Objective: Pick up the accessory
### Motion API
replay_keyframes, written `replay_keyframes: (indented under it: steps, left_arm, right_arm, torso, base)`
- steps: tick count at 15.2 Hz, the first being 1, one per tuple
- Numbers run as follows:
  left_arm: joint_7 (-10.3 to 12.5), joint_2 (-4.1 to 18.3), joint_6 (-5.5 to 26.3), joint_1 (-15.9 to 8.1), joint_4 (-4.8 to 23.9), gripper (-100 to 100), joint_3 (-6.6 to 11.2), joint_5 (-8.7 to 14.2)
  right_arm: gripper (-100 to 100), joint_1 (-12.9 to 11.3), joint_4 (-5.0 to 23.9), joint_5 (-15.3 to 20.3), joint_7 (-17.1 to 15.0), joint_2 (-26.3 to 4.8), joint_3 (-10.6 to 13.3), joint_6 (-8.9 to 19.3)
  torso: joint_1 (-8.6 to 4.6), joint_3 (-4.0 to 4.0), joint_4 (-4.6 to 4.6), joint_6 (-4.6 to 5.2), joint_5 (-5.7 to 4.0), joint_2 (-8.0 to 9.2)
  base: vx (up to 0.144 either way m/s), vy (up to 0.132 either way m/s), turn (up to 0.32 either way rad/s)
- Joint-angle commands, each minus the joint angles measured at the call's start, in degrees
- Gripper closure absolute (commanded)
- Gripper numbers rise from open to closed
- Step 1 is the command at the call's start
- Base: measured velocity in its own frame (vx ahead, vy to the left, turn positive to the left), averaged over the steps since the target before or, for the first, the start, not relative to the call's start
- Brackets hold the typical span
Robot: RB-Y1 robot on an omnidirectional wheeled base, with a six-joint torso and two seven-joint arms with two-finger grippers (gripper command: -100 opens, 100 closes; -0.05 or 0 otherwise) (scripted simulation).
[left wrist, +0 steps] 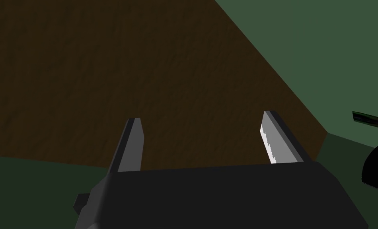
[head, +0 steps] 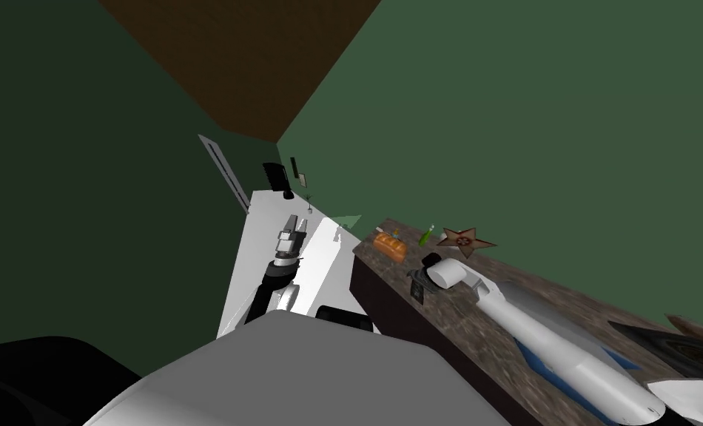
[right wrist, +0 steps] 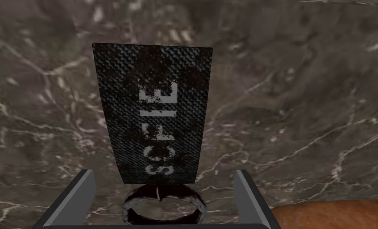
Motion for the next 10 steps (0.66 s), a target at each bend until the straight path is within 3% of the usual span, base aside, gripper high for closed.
replay_keyframes:
  steps: [1,2,3,7,9,10]
  left_arm:
    - [0.0,0.0,0.0,0.0,0.0,0,0.0,0.0]
    - [0.0,0.0,0.0,0.0,0.0,0,0.0,0.0]
    - [0.0,0.0,0.0,0.0,0.0,0,0.0,0.0]
    - [0.0,0.0,0.0,0.0,0.0,0,0.0,0.0]
    - [0.0,0.0,0.0,0.01,0.0,0,0.0,0.0]
    - [0.0,0.0,0.0,0.01,0.0,0,0.0,0.0]
  right_arm:
    - [-100,0.8,1.68,1.58,0.07,1.44,0.5,-1.83]
    - [-100,0.46,0.55,0.69,-0.02,0.57,0.18,-0.69]
    - [100,0.61,0.66,0.87,-0.06,0.7,0.22,-0.99]
    - [100,0.64,0.75,0.93,-0.14,0.57,0.22,-0.87]
    - [100,-0.29,-1.49,-0.99,-0.21,-1.09,-0.36,0.98]
    - [100,-0.09,-0.46,-0.34,0.0,-0.45,-0.13,0.06]
  torso:
    - [0.0,0.0,0.0,0.0,0.0,0.0]
    - [-0.06,0.01,0.0,0.01,-0.02,0.02]
    - [-0.06,0.03,0.02,0.02,-0.01,0.04]
    - [-0.01,0.04,0.03,-0.06,-0.09,0.05]
    - [0.02,0.04,0.03,-0.01,-0.06,0.05]
    - [0.09,0.04,0.02,0.01,-0.05,0.07]
  base:
    - [0.001,-0.039,0.102]
    - [0.0,-0.026,0.042]
    - [0.001,-0.009,0.002]
    - [0.0,-0.003,-0.007]
    - [-0.003,0.031,-0.111]
    - [-0.002,0.024,-0.053]
